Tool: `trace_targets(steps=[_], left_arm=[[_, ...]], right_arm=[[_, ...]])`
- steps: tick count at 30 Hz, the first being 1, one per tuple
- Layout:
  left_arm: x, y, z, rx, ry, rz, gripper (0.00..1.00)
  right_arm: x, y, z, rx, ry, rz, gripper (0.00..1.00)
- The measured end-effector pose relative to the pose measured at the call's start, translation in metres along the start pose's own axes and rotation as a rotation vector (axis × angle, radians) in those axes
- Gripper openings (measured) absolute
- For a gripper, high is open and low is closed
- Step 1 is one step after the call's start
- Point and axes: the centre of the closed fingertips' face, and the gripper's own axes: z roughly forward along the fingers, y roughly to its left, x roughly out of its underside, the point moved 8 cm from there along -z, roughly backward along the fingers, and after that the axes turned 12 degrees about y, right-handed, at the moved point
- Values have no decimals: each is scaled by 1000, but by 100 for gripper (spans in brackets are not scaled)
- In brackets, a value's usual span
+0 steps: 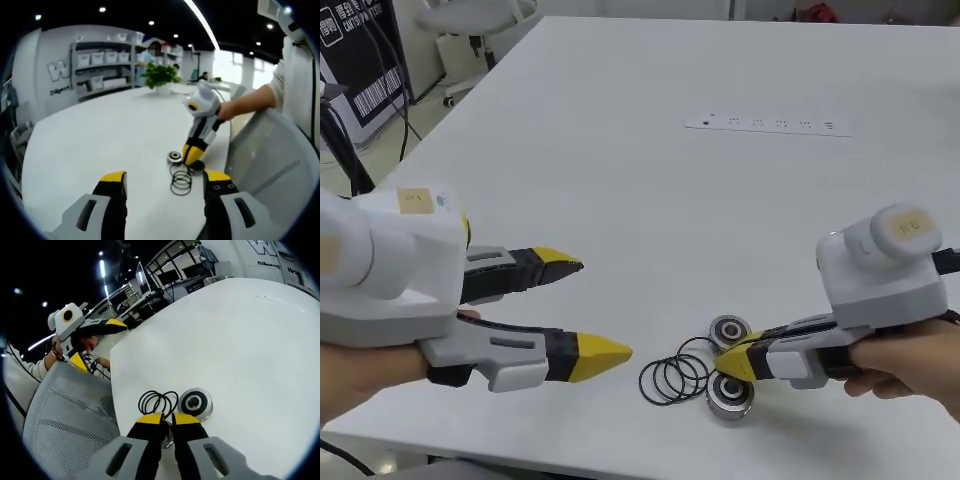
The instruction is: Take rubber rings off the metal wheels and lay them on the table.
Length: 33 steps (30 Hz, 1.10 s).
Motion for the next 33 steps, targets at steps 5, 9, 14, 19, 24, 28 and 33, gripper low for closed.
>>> trace_targets(steps=[5,9,14,19,24,28,33], left_arm=[[0,0,0,-2,-4,-5,63],[0,-1,0,1,-4,-7,63],[0,-1,1,5,0,-3,62],[0,-1,1,8,-5,-5,62],[1,0,1,10,-6,-9,62],[1,1,0,10,-9,-10,62],[1,1,0,10,-14,-16,62]], right_arm=[[-2,4,4,4,0,-16,3],[-3,9,8,-1,9,-37,3],[-6,11,10,24,8,-65,2],[-11,14,9,31,-21,-96,0],[-15,20,9,-5,-47,-78,0],[-13,24,10,-36,-35,-77,0],[-11,29,12,-68,-15,-74,0]])
